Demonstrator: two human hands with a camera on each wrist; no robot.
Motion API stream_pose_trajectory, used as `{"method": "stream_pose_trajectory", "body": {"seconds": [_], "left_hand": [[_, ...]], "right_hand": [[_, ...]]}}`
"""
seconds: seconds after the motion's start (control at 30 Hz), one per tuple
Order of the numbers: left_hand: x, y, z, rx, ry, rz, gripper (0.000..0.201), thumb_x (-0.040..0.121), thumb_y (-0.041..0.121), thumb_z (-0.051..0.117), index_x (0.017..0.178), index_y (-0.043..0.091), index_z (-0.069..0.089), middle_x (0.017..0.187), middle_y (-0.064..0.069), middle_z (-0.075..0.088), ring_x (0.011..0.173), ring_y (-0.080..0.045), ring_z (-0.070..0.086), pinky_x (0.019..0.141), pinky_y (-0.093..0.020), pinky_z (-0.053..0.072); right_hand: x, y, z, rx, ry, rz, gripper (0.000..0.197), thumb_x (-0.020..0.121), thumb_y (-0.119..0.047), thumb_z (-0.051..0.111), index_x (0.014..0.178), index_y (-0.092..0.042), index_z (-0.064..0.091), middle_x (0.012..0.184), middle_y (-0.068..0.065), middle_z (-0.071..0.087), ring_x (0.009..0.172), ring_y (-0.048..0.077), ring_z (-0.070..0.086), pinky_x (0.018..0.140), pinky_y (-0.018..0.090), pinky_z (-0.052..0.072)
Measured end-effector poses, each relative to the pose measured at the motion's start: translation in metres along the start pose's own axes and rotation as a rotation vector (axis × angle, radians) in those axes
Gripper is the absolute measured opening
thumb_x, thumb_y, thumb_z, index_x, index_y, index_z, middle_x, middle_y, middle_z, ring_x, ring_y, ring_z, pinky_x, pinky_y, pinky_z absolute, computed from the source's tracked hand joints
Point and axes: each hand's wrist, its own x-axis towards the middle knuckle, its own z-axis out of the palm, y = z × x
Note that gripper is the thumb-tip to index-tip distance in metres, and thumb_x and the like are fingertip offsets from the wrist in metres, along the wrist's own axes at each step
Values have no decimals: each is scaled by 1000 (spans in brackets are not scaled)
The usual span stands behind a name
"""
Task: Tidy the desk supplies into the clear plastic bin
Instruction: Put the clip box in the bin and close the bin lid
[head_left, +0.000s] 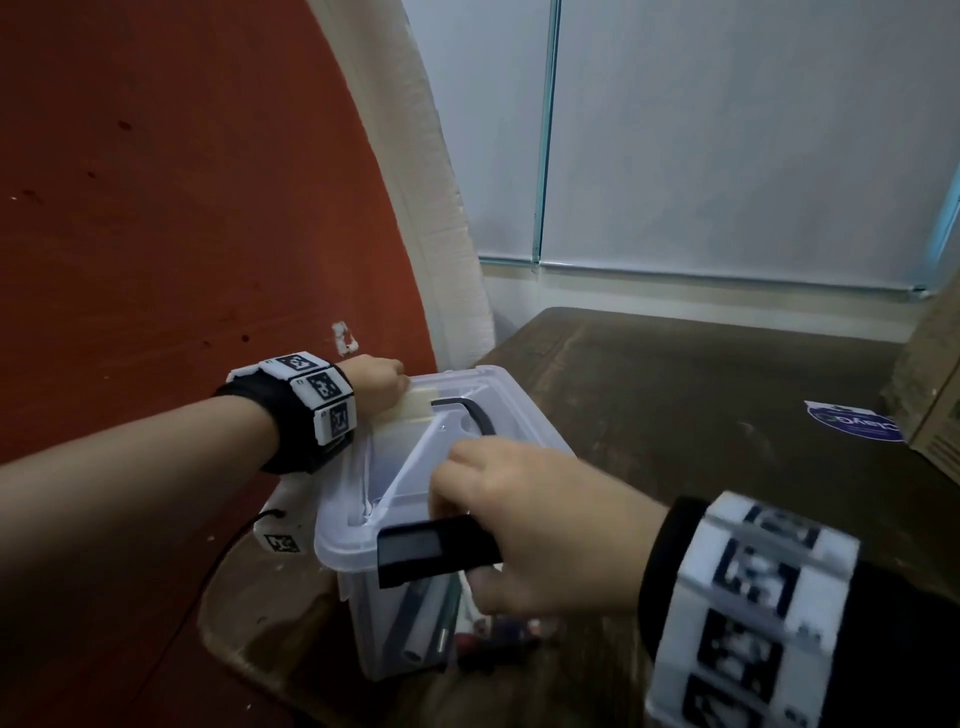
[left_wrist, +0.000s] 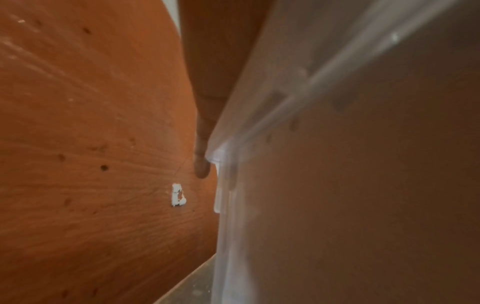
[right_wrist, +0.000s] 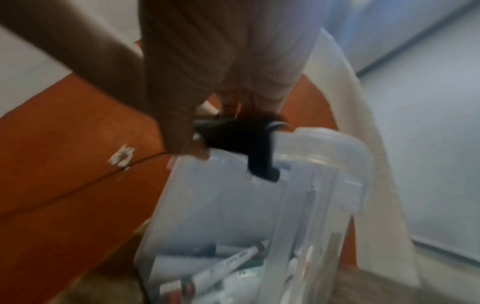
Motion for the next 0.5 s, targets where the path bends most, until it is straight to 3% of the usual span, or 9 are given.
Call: {"method": "stream_pose_trajectory", "body": {"seconds": [0.07, 0.17, 0.27, 0.33, 0.43, 0.5], "left_hand": [[-1, -1, 0, -24, -34, 3, 43, 102, 28, 24, 137, 8, 41, 145, -15, 42, 133, -29, 40, 107, -29, 31], [-3, -1, -2, -44, -50, 17, 45, 103, 29, 23, 139, 8, 40, 147, -13, 40, 136, -26, 37, 109, -29, 28], [0, -2, -1, -46, -74, 30, 48, 103, 32, 24, 140, 6, 40, 147, -13, 40, 136, -26, 37, 111, -30, 27], [2, -3, -1, -35, -97, 49, 51, 102, 37, 24, 140, 6, 40, 147, -13, 40, 136, -25, 38, 111, -30, 27], [7, -5, -1, -22, -114, 39, 65, 96, 53, 25, 136, 6, 46, 144, -13, 44, 133, -26, 41, 110, -31, 29], [12, -10, 0, -27, -110, -24, 86, 83, 73, 28, 134, 7, 50, 142, -11, 48, 130, -26, 45, 108, -33, 32]], "right_hand": [[3, 3, -11, 113, 7, 57, 33, 68, -19, 76, 100, -16, 65, 94, -5, 58, 86, 11, 54, 78, 26, 50], [11, 7, -19, 237, -64, 148, 33, 65, -19, 82, 95, -18, 70, 77, -11, 58, 65, 2, 52, 67, 17, 49], [20, 11, -21, 302, -147, 194, 32, 63, -19, 84, 92, -18, 71, 69, -11, 59, 57, 0, 52, 57, 10, 45], [26, 14, -23, 325, -193, 206, 30, 62, -20, 85, 89, -19, 72, 62, -12, 58, 53, -1, 53, 58, 12, 45], [31, 17, -25, 367, -242, 218, 27, 60, -20, 86, 84, -22, 72, 56, -13, 59, 49, -5, 54, 59, 13, 46], [32, 18, -25, 390, -250, 228, 27, 60, -20, 86, 83, -24, 71, 59, -12, 60, 53, -3, 54, 62, 16, 48]]}}
